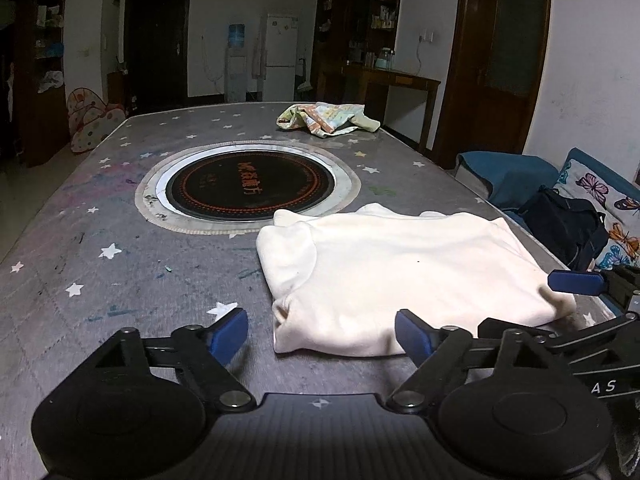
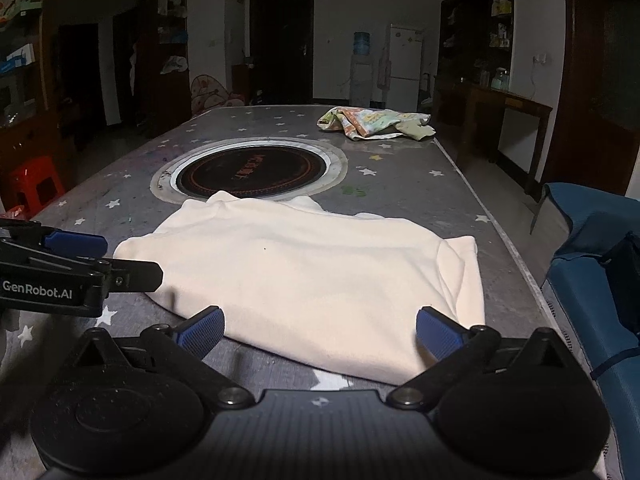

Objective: Fold clothes

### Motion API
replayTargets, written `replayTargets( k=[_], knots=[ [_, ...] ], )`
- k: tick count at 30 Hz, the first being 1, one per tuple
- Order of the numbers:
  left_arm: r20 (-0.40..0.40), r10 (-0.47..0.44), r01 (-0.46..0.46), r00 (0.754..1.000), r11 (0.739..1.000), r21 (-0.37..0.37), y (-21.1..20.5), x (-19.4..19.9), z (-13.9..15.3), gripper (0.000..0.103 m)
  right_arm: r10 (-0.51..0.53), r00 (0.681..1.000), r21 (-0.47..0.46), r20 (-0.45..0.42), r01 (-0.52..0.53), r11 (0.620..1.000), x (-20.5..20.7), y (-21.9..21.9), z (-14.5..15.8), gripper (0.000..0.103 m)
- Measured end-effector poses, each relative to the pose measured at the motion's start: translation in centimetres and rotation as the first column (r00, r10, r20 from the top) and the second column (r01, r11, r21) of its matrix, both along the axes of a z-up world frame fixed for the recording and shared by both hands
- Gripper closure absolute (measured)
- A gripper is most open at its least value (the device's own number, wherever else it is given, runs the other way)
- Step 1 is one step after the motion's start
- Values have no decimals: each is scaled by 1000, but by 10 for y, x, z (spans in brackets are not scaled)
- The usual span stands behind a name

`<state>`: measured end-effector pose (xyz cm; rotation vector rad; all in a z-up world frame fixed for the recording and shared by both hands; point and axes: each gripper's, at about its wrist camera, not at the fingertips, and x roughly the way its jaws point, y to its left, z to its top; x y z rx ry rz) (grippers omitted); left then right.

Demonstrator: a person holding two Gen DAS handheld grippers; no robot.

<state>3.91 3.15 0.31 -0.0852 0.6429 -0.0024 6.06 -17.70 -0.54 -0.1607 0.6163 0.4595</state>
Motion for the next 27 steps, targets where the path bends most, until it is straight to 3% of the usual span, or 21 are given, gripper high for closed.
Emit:
replayTargets(
  k=[10,27],
  knots=[
    [29,-9,9,1000,1000,4,-6,-19,5,0,-12,1000,-10,19,12,1000,-19,-5,3,0],
    [13,-6,6,1000,1000,25,-11,-40,-7,0,-51,999,14,-8,51,999,-40,-12,-6,0]
  ],
)
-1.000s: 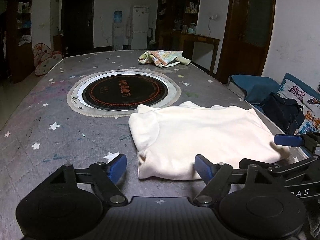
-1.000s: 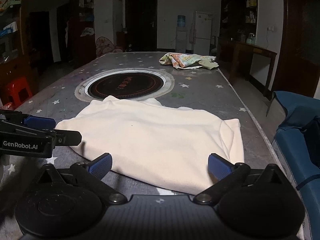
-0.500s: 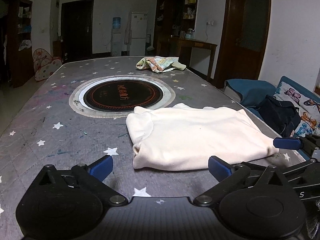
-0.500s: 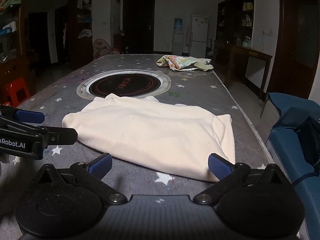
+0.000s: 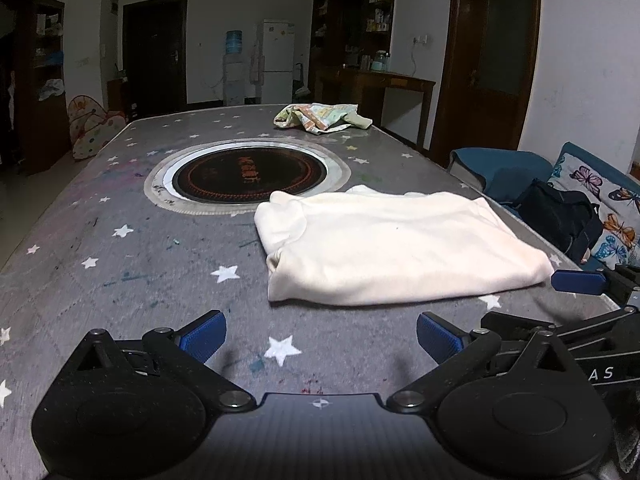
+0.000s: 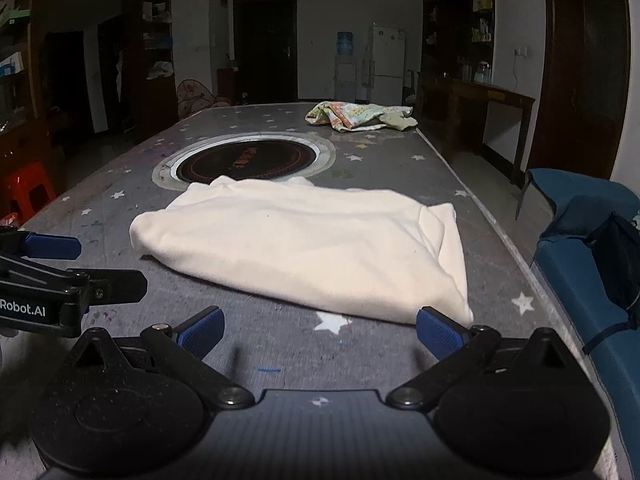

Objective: Fold clothes

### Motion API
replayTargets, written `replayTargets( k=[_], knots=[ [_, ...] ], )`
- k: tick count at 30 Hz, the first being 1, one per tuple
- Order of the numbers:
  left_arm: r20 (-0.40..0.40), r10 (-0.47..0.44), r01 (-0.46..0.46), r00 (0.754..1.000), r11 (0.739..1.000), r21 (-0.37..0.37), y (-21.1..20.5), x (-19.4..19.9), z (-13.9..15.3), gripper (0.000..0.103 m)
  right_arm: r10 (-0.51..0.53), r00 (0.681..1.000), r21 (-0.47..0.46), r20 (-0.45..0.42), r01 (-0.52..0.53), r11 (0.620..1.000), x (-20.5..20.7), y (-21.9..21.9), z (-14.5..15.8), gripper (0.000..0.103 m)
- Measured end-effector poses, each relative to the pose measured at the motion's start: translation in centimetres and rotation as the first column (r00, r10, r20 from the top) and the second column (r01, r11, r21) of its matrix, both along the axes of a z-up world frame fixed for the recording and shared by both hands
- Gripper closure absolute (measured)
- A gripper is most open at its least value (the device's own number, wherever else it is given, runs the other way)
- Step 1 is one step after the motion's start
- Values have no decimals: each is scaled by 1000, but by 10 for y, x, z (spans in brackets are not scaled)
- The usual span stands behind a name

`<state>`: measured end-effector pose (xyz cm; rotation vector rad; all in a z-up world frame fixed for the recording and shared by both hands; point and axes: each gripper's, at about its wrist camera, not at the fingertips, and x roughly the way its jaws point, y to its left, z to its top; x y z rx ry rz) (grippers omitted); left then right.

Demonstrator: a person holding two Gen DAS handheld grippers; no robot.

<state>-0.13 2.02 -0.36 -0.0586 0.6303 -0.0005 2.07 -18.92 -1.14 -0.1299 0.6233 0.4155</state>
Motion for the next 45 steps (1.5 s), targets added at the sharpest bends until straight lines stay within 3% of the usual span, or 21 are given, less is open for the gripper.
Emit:
replayTargets(
  k=[21,45],
  knots=[
    [-55,10,-10,998,1000,0,0,5,-23,0,-62,995,13,-79,64,998,11,-3,-18,0],
    [-49,18,-17,999,999,27,-5,7,-25,0,-67,995,-10,-76,67,998,12,2,-20,0]
  ],
)
